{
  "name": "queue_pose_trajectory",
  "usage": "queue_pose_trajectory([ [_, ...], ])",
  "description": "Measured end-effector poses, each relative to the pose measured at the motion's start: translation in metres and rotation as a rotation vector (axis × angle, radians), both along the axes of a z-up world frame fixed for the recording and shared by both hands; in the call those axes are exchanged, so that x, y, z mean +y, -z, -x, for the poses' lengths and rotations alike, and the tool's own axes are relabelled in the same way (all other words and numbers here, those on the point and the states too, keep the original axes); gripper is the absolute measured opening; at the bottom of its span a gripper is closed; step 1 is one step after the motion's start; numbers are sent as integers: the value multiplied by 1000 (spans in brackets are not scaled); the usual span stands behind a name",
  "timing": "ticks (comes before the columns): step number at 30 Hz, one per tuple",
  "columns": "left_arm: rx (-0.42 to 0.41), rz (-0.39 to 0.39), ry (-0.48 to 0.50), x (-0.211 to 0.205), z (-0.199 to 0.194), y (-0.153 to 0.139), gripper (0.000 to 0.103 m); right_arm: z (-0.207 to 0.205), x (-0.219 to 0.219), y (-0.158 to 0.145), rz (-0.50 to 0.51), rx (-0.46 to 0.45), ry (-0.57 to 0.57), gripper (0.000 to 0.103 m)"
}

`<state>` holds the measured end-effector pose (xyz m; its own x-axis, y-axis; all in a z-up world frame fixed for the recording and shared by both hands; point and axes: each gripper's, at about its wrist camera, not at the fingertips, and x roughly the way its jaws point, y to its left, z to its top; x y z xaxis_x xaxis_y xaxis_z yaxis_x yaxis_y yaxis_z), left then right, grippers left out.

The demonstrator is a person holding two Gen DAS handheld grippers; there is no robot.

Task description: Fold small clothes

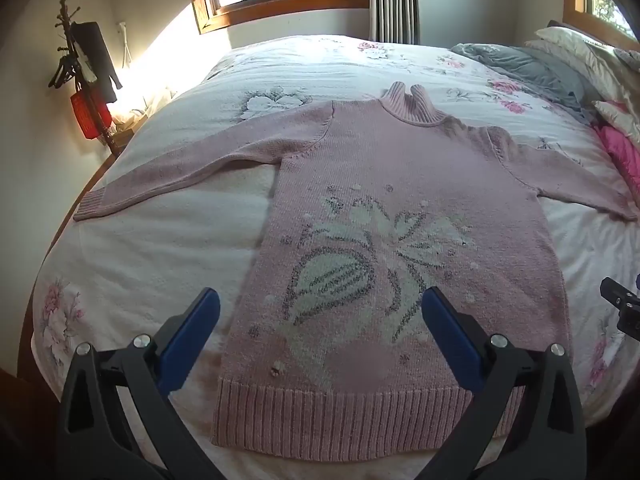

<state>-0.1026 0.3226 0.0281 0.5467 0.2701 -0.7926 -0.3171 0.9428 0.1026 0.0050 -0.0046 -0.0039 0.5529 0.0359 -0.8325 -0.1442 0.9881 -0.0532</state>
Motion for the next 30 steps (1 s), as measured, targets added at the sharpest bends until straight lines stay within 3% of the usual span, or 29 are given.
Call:
queue_pose_trajectory([
  [30, 8, -12, -1, 6, 5, 3, 100, -3, -2, 4, -12, 10, 0, 99],
])
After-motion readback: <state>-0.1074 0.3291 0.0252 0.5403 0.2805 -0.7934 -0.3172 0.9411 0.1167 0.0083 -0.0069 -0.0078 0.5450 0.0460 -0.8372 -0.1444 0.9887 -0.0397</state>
